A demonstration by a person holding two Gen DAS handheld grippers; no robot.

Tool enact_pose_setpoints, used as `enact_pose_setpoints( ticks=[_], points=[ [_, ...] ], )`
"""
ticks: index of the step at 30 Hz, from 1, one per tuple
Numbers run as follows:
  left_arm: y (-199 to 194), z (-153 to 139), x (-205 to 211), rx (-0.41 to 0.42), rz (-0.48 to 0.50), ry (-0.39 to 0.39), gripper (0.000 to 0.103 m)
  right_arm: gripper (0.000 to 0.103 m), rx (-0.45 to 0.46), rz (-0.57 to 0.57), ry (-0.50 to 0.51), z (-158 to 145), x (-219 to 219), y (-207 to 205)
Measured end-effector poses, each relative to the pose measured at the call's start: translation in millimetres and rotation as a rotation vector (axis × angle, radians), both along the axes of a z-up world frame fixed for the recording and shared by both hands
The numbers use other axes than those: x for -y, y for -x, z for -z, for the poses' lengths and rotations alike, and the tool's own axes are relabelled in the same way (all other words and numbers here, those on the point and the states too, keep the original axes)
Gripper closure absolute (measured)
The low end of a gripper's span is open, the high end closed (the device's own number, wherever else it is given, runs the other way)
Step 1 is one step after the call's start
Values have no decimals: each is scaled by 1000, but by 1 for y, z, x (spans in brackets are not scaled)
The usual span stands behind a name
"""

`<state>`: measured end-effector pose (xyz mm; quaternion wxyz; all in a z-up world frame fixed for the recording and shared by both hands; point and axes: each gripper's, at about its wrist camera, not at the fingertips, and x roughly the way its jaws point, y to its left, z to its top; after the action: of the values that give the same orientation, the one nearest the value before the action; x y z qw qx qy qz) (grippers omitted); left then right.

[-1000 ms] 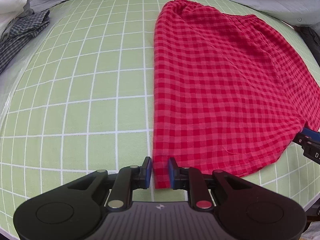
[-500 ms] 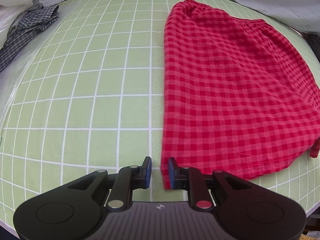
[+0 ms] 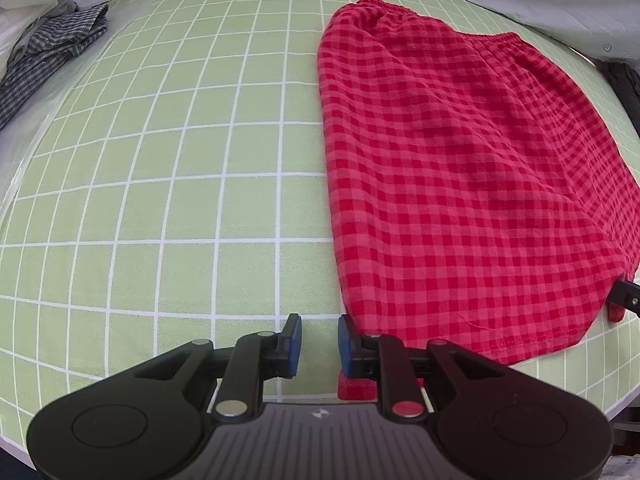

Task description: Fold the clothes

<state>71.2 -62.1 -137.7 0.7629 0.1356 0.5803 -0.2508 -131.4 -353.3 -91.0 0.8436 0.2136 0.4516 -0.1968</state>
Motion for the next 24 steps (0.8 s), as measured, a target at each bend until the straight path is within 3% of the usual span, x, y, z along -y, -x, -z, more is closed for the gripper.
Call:
enact_pose_setpoints(
  ticks=[8, 13, 17, 24],
  points=[
    [10, 0, 6, 3, -17, -10, 72, 53, -47, -75, 8, 18, -9, -11],
    [17, -3, 13, 10, 2, -9, 72, 58, -47, -135, 59, 24, -18, -16],
    [23, -5, 19, 16, 16, -1, 73, 73, -36, -147, 79, 24, -20, -17],
    [24, -25, 13, 26, -33, 69, 72, 63, -45, -109, 114, 20, -18, -11]
  ],
)
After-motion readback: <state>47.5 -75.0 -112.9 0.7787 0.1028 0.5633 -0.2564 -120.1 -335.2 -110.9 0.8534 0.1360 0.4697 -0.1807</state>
